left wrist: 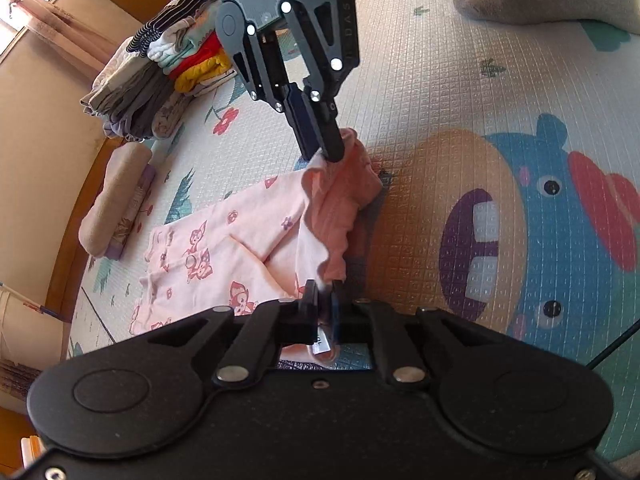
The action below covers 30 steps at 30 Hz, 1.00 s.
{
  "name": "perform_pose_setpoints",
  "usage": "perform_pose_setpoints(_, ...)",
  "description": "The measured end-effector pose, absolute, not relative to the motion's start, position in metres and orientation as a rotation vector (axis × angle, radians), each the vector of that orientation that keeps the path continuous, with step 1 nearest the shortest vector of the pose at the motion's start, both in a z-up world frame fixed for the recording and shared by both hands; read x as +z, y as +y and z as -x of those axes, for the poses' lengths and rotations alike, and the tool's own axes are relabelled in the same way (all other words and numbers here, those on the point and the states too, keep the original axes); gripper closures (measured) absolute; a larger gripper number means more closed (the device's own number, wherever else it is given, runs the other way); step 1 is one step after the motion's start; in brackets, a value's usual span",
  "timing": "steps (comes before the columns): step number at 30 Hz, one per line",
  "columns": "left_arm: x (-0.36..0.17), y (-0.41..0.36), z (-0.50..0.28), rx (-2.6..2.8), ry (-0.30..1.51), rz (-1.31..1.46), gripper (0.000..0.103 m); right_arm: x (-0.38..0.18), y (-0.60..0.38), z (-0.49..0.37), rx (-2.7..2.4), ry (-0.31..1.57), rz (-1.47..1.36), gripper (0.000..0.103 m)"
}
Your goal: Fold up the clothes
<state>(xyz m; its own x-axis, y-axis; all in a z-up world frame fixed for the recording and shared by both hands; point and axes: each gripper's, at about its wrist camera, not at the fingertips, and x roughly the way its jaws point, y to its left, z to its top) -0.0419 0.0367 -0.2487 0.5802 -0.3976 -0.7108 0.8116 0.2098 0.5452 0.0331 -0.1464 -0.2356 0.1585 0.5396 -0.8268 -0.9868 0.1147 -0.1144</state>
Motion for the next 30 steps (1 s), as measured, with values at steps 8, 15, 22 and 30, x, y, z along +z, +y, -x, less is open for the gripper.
perform_pose_setpoints(8, -0.219, 0.040, 0.017, -0.863, 0.549, -0.842, 0.098, -0.250, -0.141, 0.008, 1.264, 0.509, 1.063, 0.055)
perform_pose_setpoints(15, -0.216, 0.040, 0.012, -0.872, 0.581, -0.809, 0.098, -0.256, -0.140, 0.019, 1.263, 0.415, 1.162, 0.084)
perform_pose_setpoints(22, -0.235, 0.049, 0.030, -0.923, 0.623, -0.892, 0.053, -0.232, -0.143, -0.011, 1.284, 0.547, 0.921, 0.097)
perform_pose_setpoints(30, -0.260, 0.058, 0.044, -0.922, 0.537, -1.062, 0.047, -0.213, -0.150, -0.066, 1.226, 0.733, 0.636, 0.097)
